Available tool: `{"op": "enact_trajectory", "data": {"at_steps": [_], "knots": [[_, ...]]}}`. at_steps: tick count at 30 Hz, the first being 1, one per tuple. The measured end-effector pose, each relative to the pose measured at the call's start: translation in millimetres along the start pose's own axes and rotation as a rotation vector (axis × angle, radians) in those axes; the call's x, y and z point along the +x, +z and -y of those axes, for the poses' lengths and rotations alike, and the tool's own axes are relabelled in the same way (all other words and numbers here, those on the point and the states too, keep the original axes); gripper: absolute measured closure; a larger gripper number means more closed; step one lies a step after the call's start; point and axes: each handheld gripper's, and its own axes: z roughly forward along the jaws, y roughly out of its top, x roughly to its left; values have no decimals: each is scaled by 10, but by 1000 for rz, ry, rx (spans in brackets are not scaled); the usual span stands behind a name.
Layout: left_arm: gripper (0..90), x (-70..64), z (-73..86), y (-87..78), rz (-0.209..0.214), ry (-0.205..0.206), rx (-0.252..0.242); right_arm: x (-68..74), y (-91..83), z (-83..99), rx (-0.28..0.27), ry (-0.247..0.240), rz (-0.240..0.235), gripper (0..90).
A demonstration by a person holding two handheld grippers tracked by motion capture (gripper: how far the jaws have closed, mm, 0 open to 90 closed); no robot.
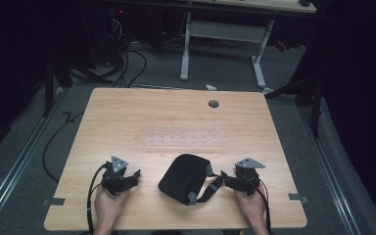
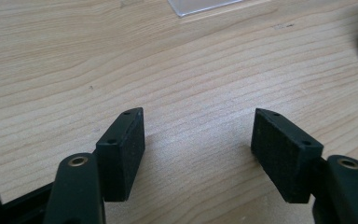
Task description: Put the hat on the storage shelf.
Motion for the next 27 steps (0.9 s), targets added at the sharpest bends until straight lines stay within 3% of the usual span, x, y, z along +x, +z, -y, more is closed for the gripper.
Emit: {"op": "enact_trajectory", "data": {"at_steps": [27], "knots": [[327, -3, 2, -1, 8, 1, 7, -3, -2, 0, -4, 8, 6, 366]]}}
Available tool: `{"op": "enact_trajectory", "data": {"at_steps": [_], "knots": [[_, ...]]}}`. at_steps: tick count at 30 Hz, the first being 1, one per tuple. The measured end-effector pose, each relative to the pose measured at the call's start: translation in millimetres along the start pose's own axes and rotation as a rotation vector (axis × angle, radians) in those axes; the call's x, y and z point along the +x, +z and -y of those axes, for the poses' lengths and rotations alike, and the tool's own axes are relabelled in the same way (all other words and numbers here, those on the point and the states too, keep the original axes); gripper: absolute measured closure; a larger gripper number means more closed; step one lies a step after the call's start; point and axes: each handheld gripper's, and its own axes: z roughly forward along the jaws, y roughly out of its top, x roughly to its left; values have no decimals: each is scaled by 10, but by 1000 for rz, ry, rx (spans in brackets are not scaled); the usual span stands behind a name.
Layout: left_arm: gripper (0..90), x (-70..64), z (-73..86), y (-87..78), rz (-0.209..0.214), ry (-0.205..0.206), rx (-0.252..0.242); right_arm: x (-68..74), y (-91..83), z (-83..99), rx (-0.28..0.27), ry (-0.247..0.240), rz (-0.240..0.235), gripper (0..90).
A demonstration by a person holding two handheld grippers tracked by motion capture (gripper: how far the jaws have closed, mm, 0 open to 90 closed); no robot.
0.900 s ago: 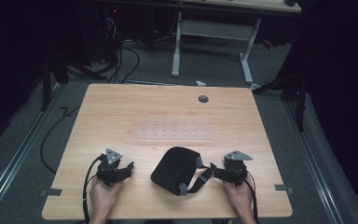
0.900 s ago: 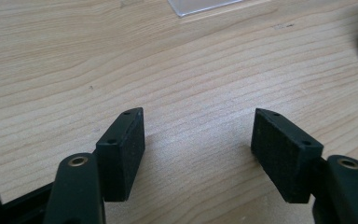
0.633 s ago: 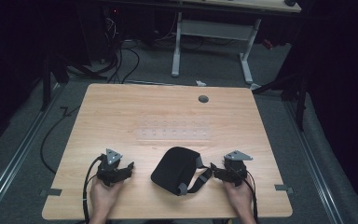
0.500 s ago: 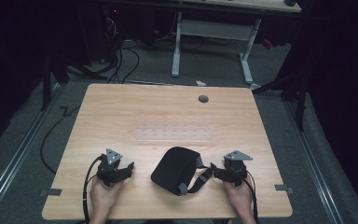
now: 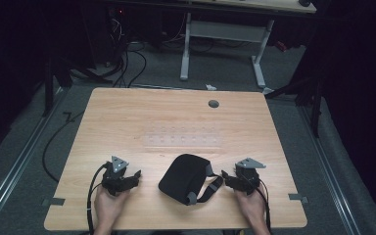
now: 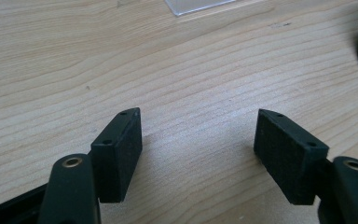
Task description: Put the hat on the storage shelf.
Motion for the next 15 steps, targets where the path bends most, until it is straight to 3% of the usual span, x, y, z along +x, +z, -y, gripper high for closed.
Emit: {"op": "enact_trajectory", "data": {"at_steps": [9, 15], "knots": [[322, -1, 1, 0, 2, 1, 2, -11, -7, 5, -4, 15, 1, 385], [320, -2, 1, 0, 2, 1, 2, -51, -55, 26, -18, 49, -27, 403]]}}
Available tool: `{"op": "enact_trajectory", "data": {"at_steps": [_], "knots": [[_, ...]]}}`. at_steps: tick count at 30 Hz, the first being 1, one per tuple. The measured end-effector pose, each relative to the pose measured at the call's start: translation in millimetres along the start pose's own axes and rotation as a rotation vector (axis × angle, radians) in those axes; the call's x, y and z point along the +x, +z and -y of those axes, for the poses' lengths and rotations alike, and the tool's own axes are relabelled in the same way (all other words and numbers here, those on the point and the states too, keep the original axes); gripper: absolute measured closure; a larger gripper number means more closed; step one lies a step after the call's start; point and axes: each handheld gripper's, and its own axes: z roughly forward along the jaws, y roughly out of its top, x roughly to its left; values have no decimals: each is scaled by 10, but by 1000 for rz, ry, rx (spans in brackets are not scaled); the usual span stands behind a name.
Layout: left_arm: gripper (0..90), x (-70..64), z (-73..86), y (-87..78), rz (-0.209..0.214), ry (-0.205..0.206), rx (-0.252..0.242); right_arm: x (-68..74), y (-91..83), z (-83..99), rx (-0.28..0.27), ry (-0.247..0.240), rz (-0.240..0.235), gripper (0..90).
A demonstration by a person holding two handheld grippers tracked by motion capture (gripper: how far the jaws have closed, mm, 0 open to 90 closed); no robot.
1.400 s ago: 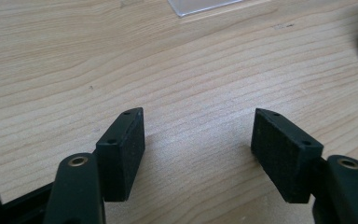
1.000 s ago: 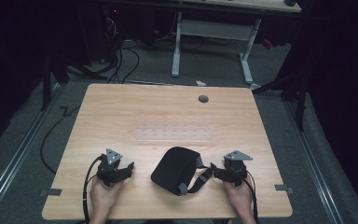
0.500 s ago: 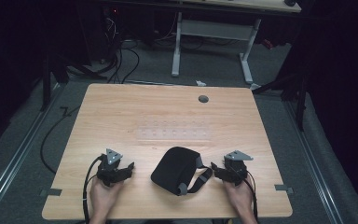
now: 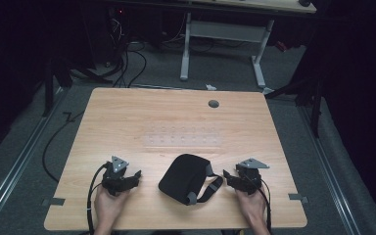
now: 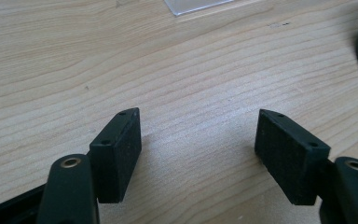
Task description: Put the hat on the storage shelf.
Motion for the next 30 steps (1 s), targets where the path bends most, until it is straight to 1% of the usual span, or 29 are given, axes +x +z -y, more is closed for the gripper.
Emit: {"op": "enact_trajectory", "data": {"at_steps": [2, 4, 5, 7, 9, 11, 12, 13, 14, 15, 17, 20, 22, 23, 24, 25, 26, 27, 28, 30], "knots": [[320, 0, 0, 0, 0, 0, 0, -8, -30, 12, -6, 16, -10, 410], [320, 0, 0, 0, 0, 0, 0, -16, -46, 19, -11, 17, -14, 415], [319, 0, 0, 0, 0, 0, 0, -29, -82, 28, -18, 26, -28, 420], [319, 0, 0, 0, 0, 0, 0, -31, -104, 30, -23, 32, -34, 423], [318, -1, 0, 0, 1, 0, 0, -41, -148, 29, -36, 41, -52, 426], [316, -1, 1, 0, 1, 0, 0, -50, -221, 17, -63, 48, -82, 434], [316, -1, 1, 0, 1, 0, 1, -50, -221, 17, -63, 48, -82, 434], [313, -2, 1, 0, 2, 0, 2, -41, -270, 4, -81, 54, -104, 434], [313, -2, 2, 0, 2, 0, 2, -41, -270, 4, -81, 54, -104, 434], [312, -3, 1, -1, 3, 0, 3, -22, -305, -13, -90, 59, -123, 433], [312, -2, 2, 0, 3, 0, 2, -1, -322, -29, -98, 54, -149, 430], [311, -3, 1, -1, 4, 0, 4, 39, -326, -48, -97, 41, -163, 425], [310, -3, 2, -1, 4, 0, 4, 81, -328, -68, -97, 33, -180, 417], [309, -3, 2, -1, 4, 0, 4, 122, -328, -94, -103, 27, -198, 409], [309, -4, 2, -1, 4, 0, 4, 122, -328, -94, -103, 27, -198, 409], [308, -3, 2, -1, 4, 0, 4, 145, -328, -109, -104, 30, -208, 405], [308, -4, 2, -1, 4, 0, 4, 187, -315, -143, -112, 25, -228, 398], [308, -4, 2, -1, 4, 0, 4, 187, -315, -143, -112, 25, -228, 398], [308, -4, 2, -1, 5, 1, 4, 209, -306, -165, -110, 25, -240, 392], [307, -4, 2, -1, 4, 1, 4, 253, -283, -210, -108, 11, -257, 386]]}}
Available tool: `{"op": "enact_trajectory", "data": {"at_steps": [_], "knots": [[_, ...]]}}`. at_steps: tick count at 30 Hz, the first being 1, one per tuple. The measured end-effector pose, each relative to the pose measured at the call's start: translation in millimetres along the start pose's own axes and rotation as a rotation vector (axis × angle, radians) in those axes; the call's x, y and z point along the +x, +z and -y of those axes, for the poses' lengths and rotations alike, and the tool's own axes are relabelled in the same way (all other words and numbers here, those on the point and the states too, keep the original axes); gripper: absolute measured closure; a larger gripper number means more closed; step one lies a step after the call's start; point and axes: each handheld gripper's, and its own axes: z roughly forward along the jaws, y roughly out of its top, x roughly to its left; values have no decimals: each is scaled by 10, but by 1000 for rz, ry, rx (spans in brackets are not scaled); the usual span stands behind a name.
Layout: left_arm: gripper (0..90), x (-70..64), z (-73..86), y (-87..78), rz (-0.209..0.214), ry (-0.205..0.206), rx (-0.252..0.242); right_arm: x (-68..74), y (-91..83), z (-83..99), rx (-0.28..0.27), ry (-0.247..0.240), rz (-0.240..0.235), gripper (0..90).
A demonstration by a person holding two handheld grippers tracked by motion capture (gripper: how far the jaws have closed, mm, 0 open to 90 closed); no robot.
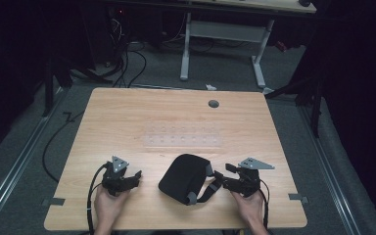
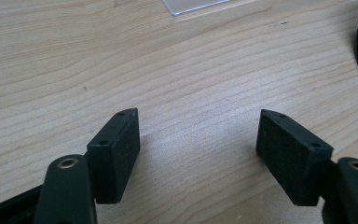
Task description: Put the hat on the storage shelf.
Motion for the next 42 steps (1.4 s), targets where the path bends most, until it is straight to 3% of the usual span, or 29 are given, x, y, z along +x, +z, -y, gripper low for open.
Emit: {"op": "enact_trajectory", "data": {"at_steps": [5, 14, 27, 33, 42], "knots": [[306, -1, 0, 0, 0, 0, 0, 70, 140, -77, 12, -1, -45, 375], [305, -1, 1, 0, 1, 1, 1, 133, 303, -134, 45, 4, -84, 366], [304, -1, 1, 0, 1, 1, 1, 144, 561, -164, 87, 22, -148, 377], [304, -1, 1, 0, 1, 1, 1, 150, 633, -145, 109, 22, -169, 406], [303, -2, 1, 1, 1, 2, 2, 135, 701, -101, 133, 7, -198, 569]]}}
